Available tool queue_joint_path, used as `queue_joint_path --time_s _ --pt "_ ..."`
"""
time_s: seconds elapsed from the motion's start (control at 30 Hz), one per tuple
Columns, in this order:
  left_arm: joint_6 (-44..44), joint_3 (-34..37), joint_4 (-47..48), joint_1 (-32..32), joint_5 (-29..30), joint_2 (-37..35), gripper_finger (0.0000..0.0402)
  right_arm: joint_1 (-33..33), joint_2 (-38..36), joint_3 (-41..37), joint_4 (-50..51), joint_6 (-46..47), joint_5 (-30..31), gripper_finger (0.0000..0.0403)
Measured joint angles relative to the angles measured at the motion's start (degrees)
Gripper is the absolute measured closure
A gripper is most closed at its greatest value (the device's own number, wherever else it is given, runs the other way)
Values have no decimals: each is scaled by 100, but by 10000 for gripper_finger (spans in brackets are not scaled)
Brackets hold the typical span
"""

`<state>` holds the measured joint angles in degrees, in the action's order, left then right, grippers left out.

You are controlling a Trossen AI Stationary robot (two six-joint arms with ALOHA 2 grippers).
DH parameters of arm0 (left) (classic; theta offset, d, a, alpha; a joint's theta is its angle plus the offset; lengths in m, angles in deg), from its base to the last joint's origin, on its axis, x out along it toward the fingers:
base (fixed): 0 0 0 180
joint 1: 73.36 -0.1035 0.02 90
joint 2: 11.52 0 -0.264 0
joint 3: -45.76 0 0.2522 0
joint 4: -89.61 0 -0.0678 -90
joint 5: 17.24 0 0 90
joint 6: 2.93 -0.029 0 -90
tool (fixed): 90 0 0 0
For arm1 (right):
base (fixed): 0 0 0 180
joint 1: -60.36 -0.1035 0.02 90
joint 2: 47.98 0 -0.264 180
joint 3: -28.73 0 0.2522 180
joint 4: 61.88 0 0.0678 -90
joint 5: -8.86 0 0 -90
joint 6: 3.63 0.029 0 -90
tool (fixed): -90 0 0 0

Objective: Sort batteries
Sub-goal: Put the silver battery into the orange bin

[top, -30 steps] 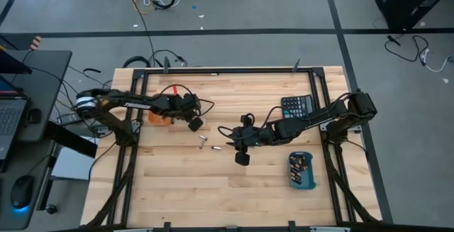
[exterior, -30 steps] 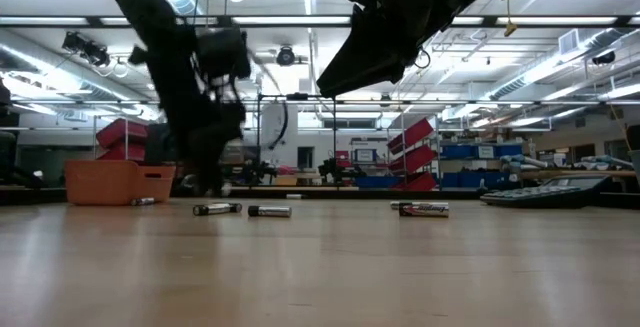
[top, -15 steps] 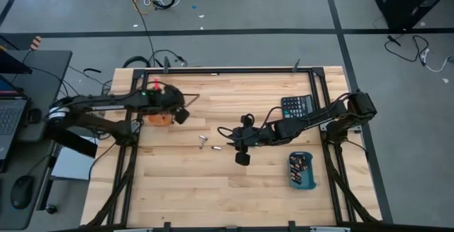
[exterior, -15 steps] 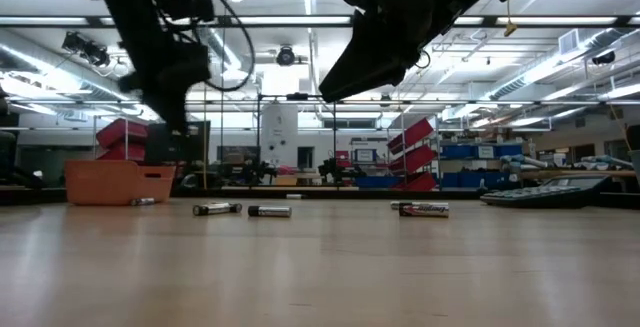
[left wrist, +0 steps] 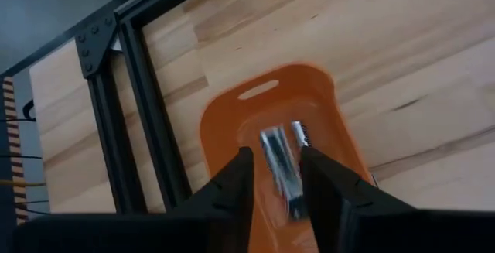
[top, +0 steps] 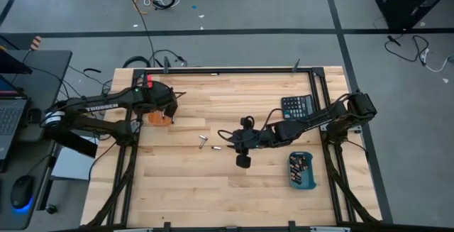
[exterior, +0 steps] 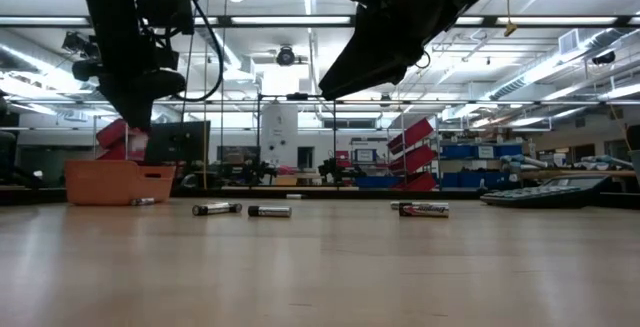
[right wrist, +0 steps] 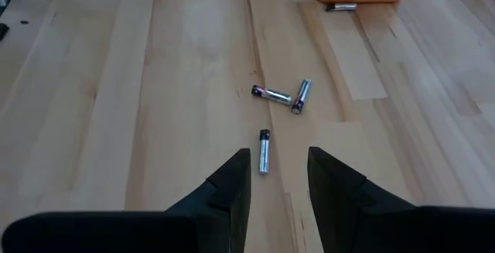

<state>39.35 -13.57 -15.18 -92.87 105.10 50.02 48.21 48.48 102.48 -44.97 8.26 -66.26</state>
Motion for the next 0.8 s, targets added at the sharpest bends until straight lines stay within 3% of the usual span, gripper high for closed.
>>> queue_joint_path --time_s 0.27,0.37,0.57,0.8 --pt "132 0 -510 188 -82 -2 270 -137 2 0 21 14 0 288" --pt "-163 0 -1392 771 -375 -2 271 -143 2 0 21 17 -1 288" --pt "-560 -24 -3484 2116 -408 189 271 -143 2 0 17 49 0 288" --pt "100 -13 -3022 2595 -325 1291 271 -84 4 0 -102 -34 0 288"
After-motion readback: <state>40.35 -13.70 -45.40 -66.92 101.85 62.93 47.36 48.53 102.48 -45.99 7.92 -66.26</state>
